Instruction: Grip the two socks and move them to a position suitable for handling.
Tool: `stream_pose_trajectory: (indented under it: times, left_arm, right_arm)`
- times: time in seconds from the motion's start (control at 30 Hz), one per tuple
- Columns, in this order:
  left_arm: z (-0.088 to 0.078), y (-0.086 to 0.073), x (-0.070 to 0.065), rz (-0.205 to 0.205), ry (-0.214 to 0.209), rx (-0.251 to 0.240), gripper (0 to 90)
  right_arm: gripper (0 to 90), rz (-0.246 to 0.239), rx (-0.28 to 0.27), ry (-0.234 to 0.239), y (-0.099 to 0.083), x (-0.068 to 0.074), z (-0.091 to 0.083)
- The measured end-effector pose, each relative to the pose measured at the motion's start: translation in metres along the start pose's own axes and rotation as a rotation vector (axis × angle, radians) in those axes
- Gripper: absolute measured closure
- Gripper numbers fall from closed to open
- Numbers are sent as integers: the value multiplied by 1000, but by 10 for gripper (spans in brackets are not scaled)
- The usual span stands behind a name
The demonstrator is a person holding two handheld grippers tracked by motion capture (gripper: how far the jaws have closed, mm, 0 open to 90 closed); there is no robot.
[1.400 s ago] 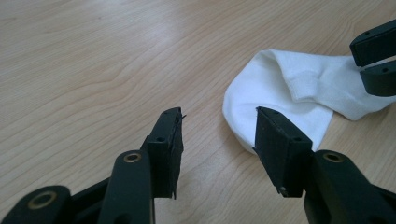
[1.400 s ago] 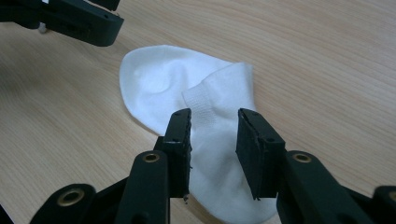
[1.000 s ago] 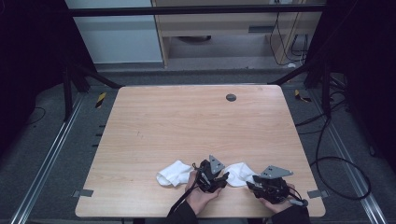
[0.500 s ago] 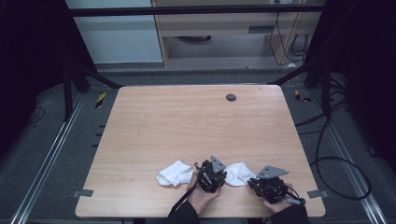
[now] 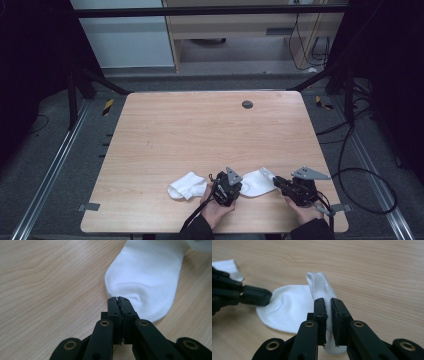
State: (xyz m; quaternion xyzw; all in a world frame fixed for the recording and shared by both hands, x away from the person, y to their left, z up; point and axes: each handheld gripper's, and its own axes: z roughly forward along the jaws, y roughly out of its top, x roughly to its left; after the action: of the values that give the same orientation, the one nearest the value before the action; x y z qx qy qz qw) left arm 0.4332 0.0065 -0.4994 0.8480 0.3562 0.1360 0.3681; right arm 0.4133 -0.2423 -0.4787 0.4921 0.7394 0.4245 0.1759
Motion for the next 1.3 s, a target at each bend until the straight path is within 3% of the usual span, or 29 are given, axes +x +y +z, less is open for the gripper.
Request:
stream_pose_trajectory:
  times: [0.1, 0.37, 0.5, 0.67, 0.83, 0.97, 1.13, 1.17, 1.2, 1.3]
  left_arm:
    - [0, 0, 0, 7, 0, 0, 879]
    - [0, 0, 0, 11, 4, 2, 879]
    - [1, 1, -1, 10, 5, 0, 874]
    - [0, 1, 1, 5, 7, -9, 808]
    - [-7, 4, 2, 7, 2, -45, 695]
    - [-30, 13, 9, 36, 12, -96, 627]
    - [-65, 17, 30, 58, 46, -130, 560]
    - [-65, 17, 30, 58, 46, -130, 553]
    - [-78, 16, 42, 40, 57, -145, 544]
    - [-91, 13, 54, 27, 81, -149, 535]
  right_arm:
    - [819, 34, 4, -27, 2, -7, 3]
    - [767, 61, 12, -103, 3, -22, 7]
    - [740, 11, 24, -182, 2, -28, 8]
    - [719, -6, -13, -212, 5, -28, 5]
    - [690, -21, -50, -188, 8, -26, 1]
    - [658, -27, -75, -162, 12, -21, -3]
    - [610, -57, -114, -113, 21, -10, -6]
    - [610, -57, -114, -113, 21, -10, -6]
    - [594, -70, -121, -86, 25, -4, -6]
    - [587, -84, -123, -61, 29, 4, -4]
